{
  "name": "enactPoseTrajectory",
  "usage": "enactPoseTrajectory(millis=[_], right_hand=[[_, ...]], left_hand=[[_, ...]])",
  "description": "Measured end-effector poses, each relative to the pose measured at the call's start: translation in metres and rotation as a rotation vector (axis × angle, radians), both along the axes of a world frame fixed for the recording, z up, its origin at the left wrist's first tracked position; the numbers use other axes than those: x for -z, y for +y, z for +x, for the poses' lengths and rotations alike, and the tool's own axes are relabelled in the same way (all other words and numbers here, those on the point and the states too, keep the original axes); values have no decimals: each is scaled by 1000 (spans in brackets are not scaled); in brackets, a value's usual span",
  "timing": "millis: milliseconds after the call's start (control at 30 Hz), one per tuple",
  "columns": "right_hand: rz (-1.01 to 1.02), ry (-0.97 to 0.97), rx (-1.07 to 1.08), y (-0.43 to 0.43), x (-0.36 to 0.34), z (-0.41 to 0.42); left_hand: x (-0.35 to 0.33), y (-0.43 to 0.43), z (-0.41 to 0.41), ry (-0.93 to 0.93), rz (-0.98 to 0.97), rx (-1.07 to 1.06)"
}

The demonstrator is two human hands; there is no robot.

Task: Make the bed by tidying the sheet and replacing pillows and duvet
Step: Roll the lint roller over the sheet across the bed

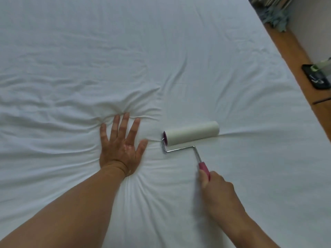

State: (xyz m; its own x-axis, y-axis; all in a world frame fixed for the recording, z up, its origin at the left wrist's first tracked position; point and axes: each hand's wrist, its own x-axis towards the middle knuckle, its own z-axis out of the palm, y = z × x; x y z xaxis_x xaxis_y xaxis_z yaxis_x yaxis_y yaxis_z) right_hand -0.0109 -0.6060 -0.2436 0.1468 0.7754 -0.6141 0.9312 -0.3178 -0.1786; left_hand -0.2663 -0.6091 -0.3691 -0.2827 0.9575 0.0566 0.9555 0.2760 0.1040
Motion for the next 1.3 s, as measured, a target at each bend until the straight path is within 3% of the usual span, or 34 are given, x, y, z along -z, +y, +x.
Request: enactPoseTrajectory(millis=[133, 267, 367, 500, 600, 767, 1067, 1300], right_hand=[[71, -5, -78, 36, 0, -10], [123, 133, -153, 83, -1, -42], [87, 93, -170, 19, 6, -2], [-58, 14, 3, -96, -12, 76], [-46, -26, -25, -98, -8, 86], [62, 81, -42, -60, 6, 50], [-120, -30, 30, -248, -25, 163], [23, 56, 20, -238, -9, 154]], left_hand=[[-1, 1, 0, -5, -21, -5], [-3, 1, 0, -11, -60, -30], [-7, -1, -1, -3, -112, -36], [-23, -8, 9, -41, -155, -45], [-31, -25, 33, -82, -178, -72], [-36, -63, 56, -117, -204, -26], [-43, -94, 68, -85, -299, -6], [-50, -145, 127, -88, -279, 69]])
